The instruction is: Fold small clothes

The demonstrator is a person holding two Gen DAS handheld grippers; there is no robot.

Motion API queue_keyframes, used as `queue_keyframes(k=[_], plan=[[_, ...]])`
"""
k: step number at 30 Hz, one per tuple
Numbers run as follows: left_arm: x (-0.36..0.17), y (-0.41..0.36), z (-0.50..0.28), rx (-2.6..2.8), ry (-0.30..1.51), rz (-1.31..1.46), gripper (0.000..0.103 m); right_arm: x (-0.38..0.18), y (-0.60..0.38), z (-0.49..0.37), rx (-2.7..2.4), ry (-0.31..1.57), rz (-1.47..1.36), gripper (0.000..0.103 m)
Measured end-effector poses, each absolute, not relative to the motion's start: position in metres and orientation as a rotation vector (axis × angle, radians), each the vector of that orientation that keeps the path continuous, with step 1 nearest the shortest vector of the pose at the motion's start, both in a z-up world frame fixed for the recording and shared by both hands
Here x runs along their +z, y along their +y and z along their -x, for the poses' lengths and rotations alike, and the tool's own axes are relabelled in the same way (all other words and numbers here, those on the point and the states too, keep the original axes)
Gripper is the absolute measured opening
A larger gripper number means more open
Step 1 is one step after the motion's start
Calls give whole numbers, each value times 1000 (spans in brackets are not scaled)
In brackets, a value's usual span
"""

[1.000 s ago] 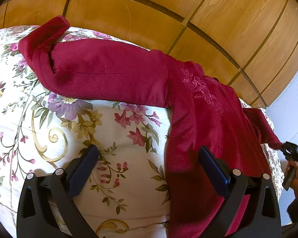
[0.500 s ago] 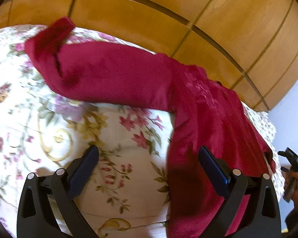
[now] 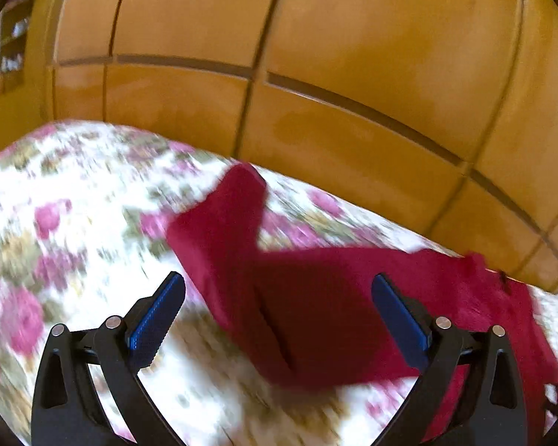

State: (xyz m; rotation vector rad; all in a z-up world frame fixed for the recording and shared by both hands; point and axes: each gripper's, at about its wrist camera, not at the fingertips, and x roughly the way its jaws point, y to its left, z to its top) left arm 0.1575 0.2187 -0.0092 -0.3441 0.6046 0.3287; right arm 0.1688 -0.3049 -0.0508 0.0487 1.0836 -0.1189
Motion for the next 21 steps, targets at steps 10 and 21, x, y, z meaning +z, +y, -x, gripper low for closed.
queue_keyframes(k=[10,21], plan=[[-37,233,-236,477,769,76,99,-70,-322,-160,-96,1105,-186,101],[-53,258,-241,508,822,78,18,-71,-324,-161,-77,1096,-157,101]])
